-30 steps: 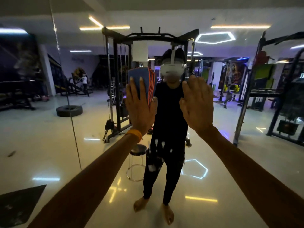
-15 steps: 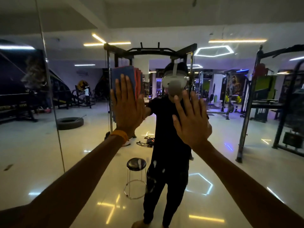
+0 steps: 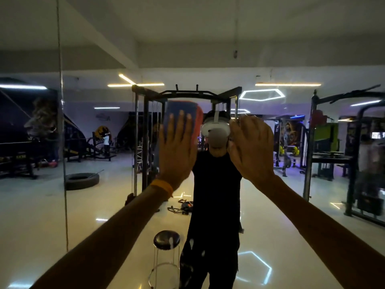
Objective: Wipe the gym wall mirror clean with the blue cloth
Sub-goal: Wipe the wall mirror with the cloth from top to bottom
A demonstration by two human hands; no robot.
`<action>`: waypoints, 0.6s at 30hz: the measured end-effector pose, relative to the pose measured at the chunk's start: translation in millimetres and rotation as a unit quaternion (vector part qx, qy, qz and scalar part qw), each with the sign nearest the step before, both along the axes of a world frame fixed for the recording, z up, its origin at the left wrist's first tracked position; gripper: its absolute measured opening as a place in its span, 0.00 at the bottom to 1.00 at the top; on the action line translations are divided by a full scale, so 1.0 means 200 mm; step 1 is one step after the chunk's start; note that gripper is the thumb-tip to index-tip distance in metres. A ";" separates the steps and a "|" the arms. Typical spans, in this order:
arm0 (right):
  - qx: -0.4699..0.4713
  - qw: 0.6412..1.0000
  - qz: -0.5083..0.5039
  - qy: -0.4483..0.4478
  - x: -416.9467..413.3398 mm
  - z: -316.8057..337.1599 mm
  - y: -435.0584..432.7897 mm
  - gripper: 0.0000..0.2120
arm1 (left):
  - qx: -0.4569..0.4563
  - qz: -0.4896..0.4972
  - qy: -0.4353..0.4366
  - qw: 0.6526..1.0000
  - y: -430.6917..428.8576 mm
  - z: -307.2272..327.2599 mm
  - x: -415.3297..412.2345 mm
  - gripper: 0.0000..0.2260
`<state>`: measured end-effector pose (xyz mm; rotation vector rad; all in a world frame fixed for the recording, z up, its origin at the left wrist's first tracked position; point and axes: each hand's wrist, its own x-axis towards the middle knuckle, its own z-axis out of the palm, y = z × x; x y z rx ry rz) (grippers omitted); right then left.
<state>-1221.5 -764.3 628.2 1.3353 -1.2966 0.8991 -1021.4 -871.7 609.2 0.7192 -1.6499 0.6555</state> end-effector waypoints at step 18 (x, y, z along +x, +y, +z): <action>-0.051 0.995 -0.045 0.078 0.03 0.49 0.06 0.21 | 0.001 -0.002 0.063 0.998 -0.17 0.77 0.27 0.28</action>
